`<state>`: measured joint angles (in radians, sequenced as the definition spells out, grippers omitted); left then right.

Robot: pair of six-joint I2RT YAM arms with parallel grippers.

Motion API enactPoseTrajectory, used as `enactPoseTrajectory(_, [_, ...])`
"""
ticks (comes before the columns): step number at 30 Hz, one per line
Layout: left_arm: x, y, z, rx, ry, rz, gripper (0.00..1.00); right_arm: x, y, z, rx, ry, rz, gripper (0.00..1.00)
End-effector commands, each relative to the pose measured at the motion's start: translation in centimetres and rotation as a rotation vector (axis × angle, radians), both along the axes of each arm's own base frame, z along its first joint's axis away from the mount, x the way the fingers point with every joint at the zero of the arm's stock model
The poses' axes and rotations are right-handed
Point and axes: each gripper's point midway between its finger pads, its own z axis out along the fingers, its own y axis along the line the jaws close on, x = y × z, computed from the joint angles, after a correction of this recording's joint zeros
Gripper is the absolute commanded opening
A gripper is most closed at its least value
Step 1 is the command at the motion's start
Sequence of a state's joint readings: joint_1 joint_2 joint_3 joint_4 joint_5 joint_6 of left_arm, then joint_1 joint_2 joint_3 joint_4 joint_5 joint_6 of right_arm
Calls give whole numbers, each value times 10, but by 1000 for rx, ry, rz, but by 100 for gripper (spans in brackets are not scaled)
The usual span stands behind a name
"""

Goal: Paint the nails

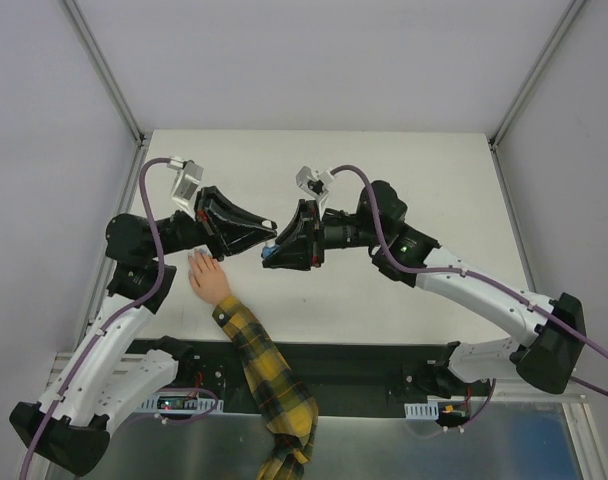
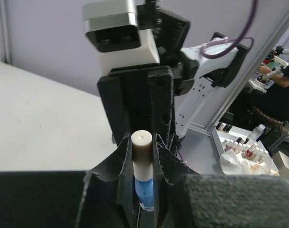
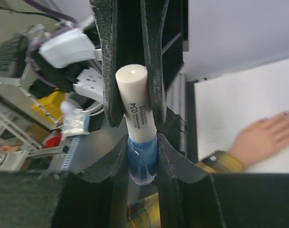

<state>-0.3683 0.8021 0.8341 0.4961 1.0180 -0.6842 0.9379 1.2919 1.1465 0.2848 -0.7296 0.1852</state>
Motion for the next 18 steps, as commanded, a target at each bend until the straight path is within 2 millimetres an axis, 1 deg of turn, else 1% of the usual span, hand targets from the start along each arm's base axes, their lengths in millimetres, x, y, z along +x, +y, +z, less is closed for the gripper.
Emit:
enactPoseTrajectory(1, [-48,-4,-25,80,-20,-251,0,-52,-31,143,497,-207,209,0])
enactPoseTrajectory(5, [-49,-4,-19,71,-17,-247,0,-44,-34,137,491,-206,172,0])
enactPoseTrajectory(7, [-49,-3,-19,67,-1,-232,0,-45,-38,133,487,-202,163,1])
enactPoseTrajectory(10, [-40,-4,-13,60,6,-160,0,-40,-39,122,440,-205,132,0])
enactPoseTrajectory(11, [-30,-4,-20,80,79,-107,2,-39,-39,117,418,-208,119,0])
enactPoseTrajectory(12, [-29,-3,-11,81,49,-80,7,-32,-37,113,403,-243,83,0])
enactPoseTrajectory(13, [-25,-2,-11,90,66,-53,17,-30,-37,103,356,-222,64,0])
enactPoseTrajectory(14, [-23,-1,-13,105,94,-34,25,-28,-37,99,338,-221,46,0])
enactPoseTrajectory(15, [-23,1,-2,98,63,-10,40,-20,-36,96,324,-234,2,0])
enactPoseTrajectory(17, [-26,5,9,84,36,14,52,-17,-38,89,279,-216,-28,1])
enactPoseTrajectory(18, [-30,7,18,75,19,21,62,-14,-39,88,272,-212,-58,1])
